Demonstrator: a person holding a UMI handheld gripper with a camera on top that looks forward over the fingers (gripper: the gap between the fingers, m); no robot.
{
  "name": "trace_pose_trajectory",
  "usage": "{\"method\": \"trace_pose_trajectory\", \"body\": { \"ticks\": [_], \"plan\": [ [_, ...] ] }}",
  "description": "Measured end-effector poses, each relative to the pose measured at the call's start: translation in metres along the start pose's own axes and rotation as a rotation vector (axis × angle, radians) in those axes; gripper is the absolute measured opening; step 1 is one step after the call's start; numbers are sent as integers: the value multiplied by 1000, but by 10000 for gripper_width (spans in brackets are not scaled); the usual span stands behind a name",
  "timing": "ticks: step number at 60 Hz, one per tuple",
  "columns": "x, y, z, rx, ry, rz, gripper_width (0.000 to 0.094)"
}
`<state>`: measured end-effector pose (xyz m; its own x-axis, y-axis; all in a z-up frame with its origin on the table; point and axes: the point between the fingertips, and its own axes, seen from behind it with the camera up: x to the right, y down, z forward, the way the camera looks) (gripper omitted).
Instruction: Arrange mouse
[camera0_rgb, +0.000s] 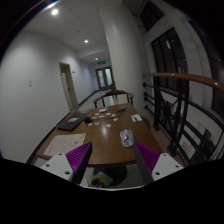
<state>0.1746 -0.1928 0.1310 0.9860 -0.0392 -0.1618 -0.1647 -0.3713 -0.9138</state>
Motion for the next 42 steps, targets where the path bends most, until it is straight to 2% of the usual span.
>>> {"method": "trace_pose_trajectory", "body": {
  "ticks": [8, 19, 36, 42],
  "plan": [
    [18, -1, 16, -9, 40, -16, 852],
    [53, 9, 80, -41, 114, -93, 847],
    [74, 22, 185, -114, 94, -132, 845],
    [77, 34, 214, -176, 114, -141, 833]
  ]
}}
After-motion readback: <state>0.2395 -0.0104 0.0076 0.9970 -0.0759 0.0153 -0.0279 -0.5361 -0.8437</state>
